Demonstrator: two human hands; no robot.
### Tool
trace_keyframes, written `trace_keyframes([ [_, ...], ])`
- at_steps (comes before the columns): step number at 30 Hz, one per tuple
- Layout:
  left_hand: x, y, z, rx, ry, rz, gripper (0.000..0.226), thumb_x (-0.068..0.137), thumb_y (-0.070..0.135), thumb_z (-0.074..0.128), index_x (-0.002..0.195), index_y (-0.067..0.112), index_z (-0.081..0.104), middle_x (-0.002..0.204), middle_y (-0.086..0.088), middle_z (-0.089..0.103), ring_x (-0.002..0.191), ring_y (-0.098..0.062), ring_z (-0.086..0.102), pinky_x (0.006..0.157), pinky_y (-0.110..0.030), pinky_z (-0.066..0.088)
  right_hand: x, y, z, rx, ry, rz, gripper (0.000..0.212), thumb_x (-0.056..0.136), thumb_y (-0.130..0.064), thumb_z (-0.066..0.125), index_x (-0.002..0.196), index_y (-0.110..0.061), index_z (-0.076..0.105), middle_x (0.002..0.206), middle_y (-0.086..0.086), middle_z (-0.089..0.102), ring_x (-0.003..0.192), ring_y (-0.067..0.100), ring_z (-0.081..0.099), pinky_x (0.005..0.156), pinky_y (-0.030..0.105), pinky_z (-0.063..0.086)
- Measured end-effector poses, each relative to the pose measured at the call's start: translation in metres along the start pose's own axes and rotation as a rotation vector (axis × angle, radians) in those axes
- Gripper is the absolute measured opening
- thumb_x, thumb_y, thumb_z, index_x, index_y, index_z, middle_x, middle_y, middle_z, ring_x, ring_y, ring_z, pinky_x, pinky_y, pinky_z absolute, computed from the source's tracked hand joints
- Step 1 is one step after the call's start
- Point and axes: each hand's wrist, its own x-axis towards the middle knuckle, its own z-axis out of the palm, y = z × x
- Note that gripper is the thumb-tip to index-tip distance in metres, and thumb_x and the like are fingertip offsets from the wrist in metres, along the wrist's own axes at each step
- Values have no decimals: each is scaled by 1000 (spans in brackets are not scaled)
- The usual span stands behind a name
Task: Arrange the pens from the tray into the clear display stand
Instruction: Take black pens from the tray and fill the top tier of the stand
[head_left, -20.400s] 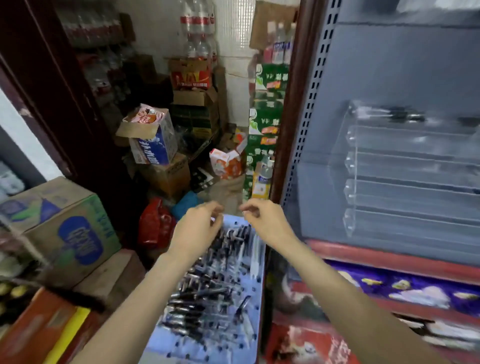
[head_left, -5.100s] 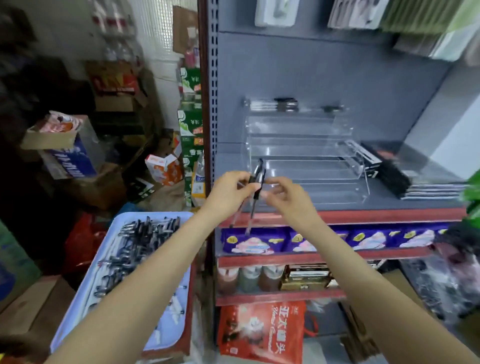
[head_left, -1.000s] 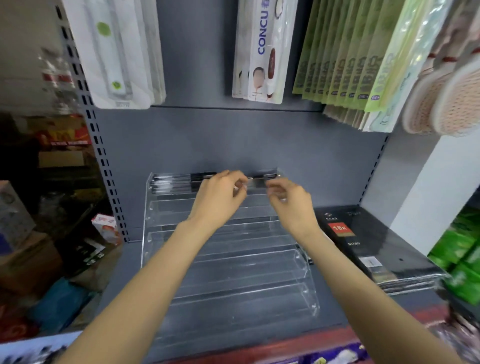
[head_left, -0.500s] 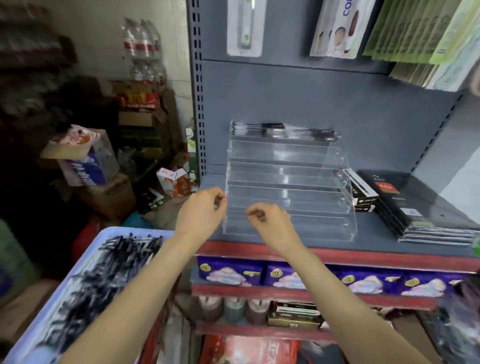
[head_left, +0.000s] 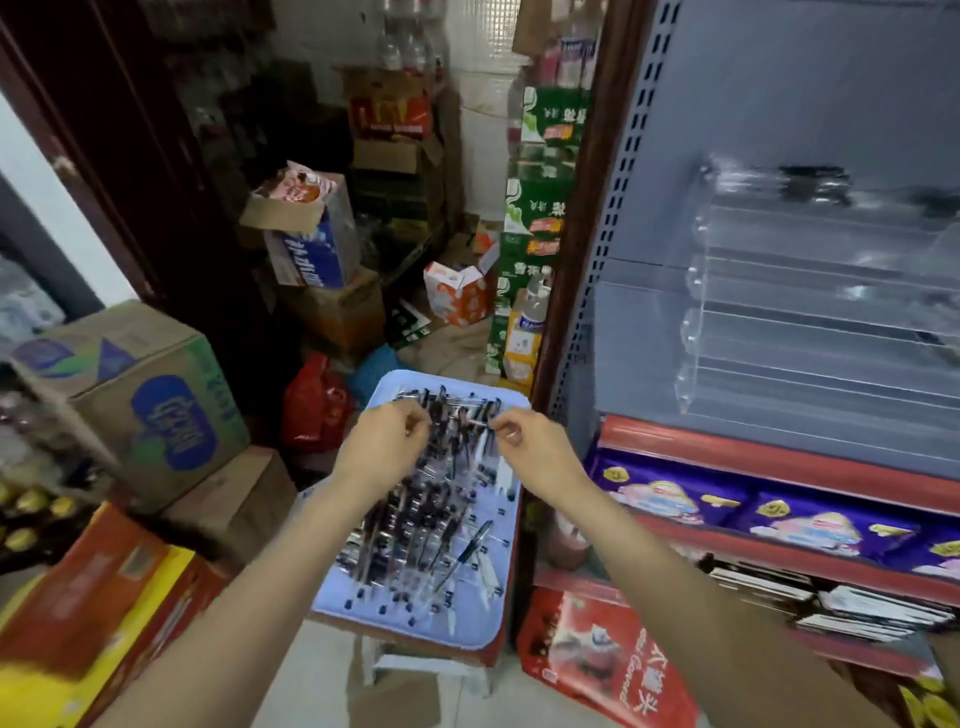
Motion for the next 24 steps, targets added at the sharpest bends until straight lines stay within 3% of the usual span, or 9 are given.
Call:
trace_keyframes([
  [3, 32, -38, -6, 28, -78, 39, 17, 91, 16, 50, 92, 10, 67, 93, -13, 70, 87, -31, 64, 76, -39, 51, 31, -17, 30, 2, -13, 92, 34, 97, -8, 44, 129, -8, 52, 128, 12, 58, 111, 27, 57, 93, 31, 46],
  [6, 59, -60, -4, 51, -221, 125, 21, 93, 10, 47, 101, 0, 64, 102, -20, 66, 94, -34, 61, 81, -39, 48, 61, -23, 59, -11, 24, 190, 33, 96, -8, 46, 129, -8, 52, 123, 17, 59, 106, 34, 58, 92, 45, 47],
  [8, 73, -68, 1, 50, -309, 144, 25, 95, 8, 46, 113, 0, 61, 112, -19, 63, 104, -33, 58, 86, -34, 44, 77, -21, 75, -29, 44, 261, 37, 96, -9, 47, 133, -9, 47, 123, 18, 58, 102, 36, 57, 88, 47, 48],
  [10, 82, -73, 12, 51, -364, 151, 29, 95, 8, 46, 121, 2, 57, 120, -18, 60, 110, -33, 55, 89, -32, 41, 87, -16, 84, -58, 49, 321, 43, 96, -11, 49, 138, -10, 40, 118, 19, 59, 86, 34, 57, 73, 43, 50],
  [12, 92, -82, 26, 66, -415, 149, 33, 94, 10, 48, 126, 4, 54, 125, -18, 56, 114, -32, 52, 92, -30, 39, 98, -10, 95, -81, 49, 377, 49, 95, -14, 51, 141, -13, 35, 93, 15, 60, 60, 22, 46, 51, 30, 39],
  [13, 97, -85, 32, 75, -432, 139, 35, 94, 12, 49, 128, 5, 51, 127, -18, 55, 115, -32, 51, 93, -30, 38, 101, -7, 99, -91, 49, 396, 51, 94, -15, 53, 141, -14, 33, 83, 10, 57, 57, 19, 44, 48, 28, 36],
  [16, 107, -89, 43, 80, -449, 163, 43, 93, 13, 52, 134, 8, 44, 136, -14, 44, 123, -30, 44, 101, -32, 36, 111, 1, 106, -109, 46, 434, 53, 89, -18, 61, 136, -13, 37, 98, 15, 60, 81, 31, 59, 66, 40, 51],
  [20, 116, -89, 54, 171, -487, 311, 53, 94, 14, 49, 144, 16, 32, 156, -3, 18, 141, -23, 23, 112, -33, 29, 119, 10, 109, -135, 18, 479, 43, 88, -21, 62, 124, -8, 42, 66, 3, 40, 74, 27, 48, 54, 32, 39],
  [24, 119, -85, 62, 274, -535, 366, 55, 96, 18, 46, 147, 19, 26, 158, 1, 11, 143, -22, 17, 112, -35, 29, 125, 18, 106, -81, -16, 488, 39, 86, -24, 64, 113, -6, 43, 75, 7, 51, 79, 27, 56, 58, 33, 42],
])
